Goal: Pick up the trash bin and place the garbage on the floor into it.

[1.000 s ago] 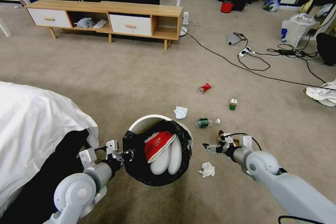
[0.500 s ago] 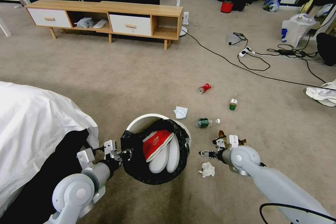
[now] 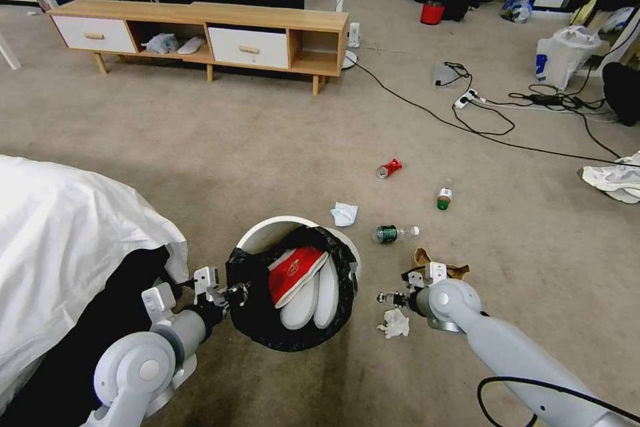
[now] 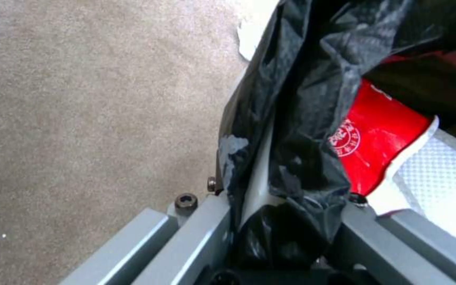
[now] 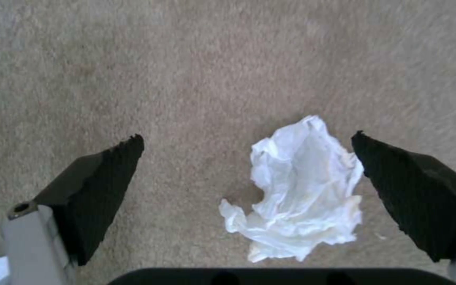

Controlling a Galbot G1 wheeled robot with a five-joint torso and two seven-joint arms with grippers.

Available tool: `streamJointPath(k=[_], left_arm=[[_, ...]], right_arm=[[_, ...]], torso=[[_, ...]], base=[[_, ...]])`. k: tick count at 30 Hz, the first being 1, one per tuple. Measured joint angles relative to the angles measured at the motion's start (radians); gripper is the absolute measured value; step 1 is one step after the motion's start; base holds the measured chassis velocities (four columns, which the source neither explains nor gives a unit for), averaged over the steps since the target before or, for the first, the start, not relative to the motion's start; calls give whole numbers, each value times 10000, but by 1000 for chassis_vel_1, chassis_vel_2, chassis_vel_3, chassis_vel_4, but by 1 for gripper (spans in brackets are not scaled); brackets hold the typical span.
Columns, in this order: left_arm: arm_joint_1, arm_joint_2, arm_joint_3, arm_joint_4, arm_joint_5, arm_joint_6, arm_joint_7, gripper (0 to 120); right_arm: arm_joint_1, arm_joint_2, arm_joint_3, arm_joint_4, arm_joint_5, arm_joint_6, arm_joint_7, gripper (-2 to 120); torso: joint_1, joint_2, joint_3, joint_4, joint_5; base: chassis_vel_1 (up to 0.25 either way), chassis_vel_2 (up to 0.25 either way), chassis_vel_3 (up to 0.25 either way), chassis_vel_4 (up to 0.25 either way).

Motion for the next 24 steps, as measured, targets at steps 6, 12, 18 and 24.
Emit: streamJointPath(k=[6,12,18,24], left_arm=[[93,97,-87,-92,-2,-8,41,0],[134,122,-108,-153,-7,-8,66,0],[180,92,-97,-195,9,-10,68,0],[224,84,-120,-241,35,-16,77,0]], right_arm=[[-95,269,113,-298,-41,64,32,100],[-221,424,237,-453,-116,93,28,100],[-363,546,356,-594,-177,104,92,100],[-469,691,504,-880,-392,119,65,100]], torso=[[0,0,0,0,0],[0,0,-1,0,0],[0,0,0,0,0],[-1,0,0,0,1]], base=[[0,0,0,0],[0,0,0,0],[0,0,0,0],[0,0,0,0]])
